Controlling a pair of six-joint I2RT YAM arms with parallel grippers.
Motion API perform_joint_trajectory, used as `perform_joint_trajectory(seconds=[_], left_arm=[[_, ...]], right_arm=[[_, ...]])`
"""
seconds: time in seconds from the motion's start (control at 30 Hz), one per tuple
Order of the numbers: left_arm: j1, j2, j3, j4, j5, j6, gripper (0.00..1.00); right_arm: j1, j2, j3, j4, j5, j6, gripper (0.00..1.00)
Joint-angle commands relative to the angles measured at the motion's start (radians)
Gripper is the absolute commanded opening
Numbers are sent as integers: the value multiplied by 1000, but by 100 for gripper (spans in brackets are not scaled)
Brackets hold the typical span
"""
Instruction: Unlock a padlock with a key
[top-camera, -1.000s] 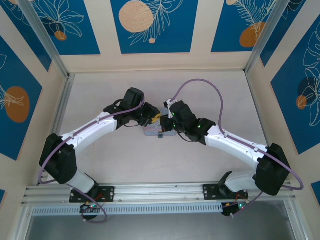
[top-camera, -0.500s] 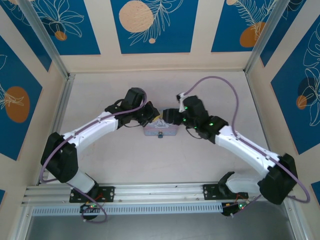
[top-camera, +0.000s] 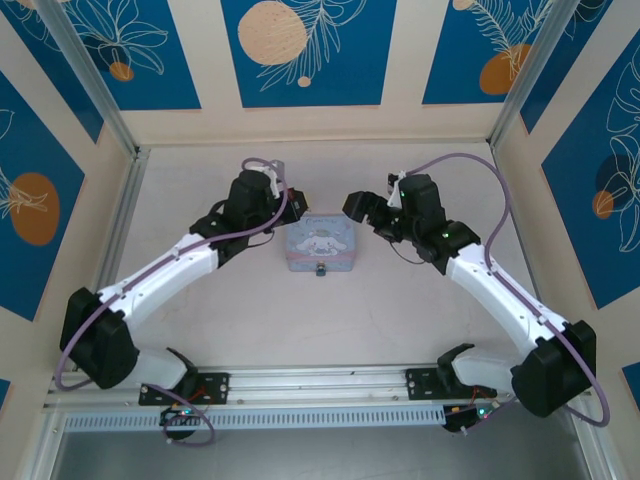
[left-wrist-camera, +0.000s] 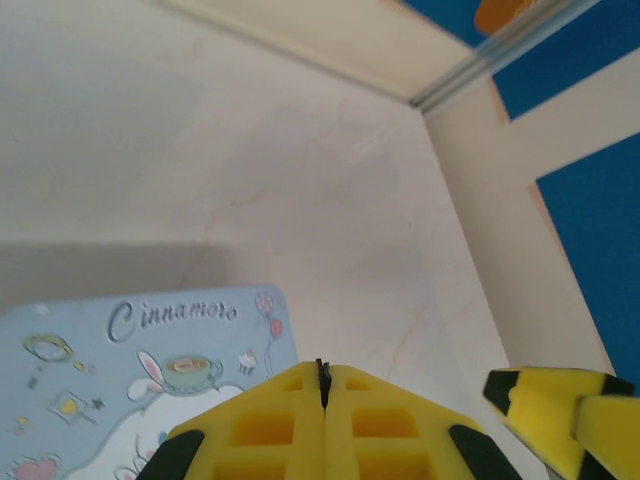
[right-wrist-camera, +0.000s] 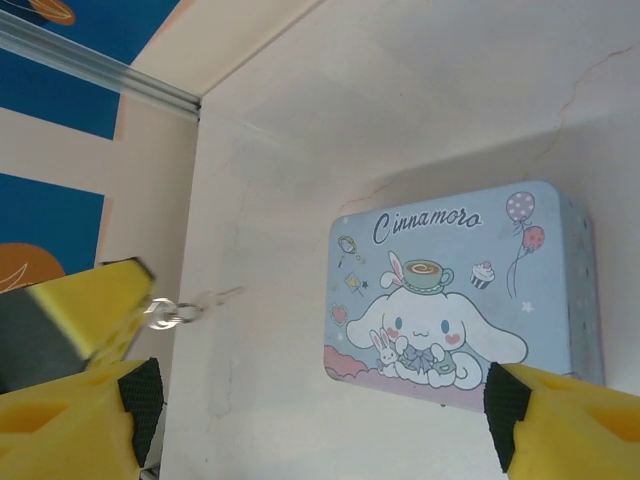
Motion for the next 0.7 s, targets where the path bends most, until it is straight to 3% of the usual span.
perform_joint_trajectory(seconds=[0.0, 0.13, 0.33, 0.47, 0.67], left_arm=[[7, -38, -30, 142, -62, 75, 0], [7, -33, -13, 193, 57, 110, 0], [7, 4, 2, 291, 198, 106, 0], [6, 8, -55, 453, 233, 60, 0], [8, 22, -125, 614, 192, -41, 0]], right_arm=[[-14, 7, -36, 165, -135, 77, 85], [-37, 47, -136, 475, -253, 204, 84], [-51, 110, -208, 825, -342, 328, 73], [-53, 126, -222, 923, -364, 351, 66], [-62, 148, -237, 1030, -380, 389, 56]])
